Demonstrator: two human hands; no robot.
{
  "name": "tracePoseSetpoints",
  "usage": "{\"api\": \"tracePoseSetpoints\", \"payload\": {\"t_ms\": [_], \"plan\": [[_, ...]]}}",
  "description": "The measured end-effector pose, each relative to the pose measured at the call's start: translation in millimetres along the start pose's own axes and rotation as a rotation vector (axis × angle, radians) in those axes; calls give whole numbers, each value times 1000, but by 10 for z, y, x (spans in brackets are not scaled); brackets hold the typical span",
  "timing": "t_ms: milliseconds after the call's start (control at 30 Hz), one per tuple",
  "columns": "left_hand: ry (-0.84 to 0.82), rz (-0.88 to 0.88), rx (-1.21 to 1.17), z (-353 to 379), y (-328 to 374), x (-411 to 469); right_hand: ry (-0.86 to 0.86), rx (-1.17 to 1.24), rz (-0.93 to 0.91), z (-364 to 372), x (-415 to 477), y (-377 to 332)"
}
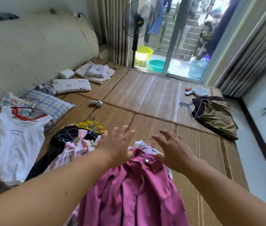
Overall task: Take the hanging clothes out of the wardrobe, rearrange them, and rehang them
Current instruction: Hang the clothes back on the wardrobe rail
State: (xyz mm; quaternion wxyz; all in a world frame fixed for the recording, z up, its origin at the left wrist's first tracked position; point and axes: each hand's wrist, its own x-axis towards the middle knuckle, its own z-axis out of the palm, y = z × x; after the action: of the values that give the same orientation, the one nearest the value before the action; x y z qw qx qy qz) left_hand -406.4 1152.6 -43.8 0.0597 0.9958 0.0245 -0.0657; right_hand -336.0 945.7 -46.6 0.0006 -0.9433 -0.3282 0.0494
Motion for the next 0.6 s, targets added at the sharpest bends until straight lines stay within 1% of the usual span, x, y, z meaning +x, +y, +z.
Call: {"api": "tracePoseSetpoints", "payload": {"t_ms": [133,300,433,600], "plan": [[-68,72,9,248,-48,110,-59,43,176,276,-218,138],[-164,83,-76,635,113,153,-113,173,357,637,-370,250],[-236,96,-101,898,233,294,-137,248,437,947,-385,392],[-247,43,-277,1288,476,698,-190,369,481,1505,-168,716]]}}
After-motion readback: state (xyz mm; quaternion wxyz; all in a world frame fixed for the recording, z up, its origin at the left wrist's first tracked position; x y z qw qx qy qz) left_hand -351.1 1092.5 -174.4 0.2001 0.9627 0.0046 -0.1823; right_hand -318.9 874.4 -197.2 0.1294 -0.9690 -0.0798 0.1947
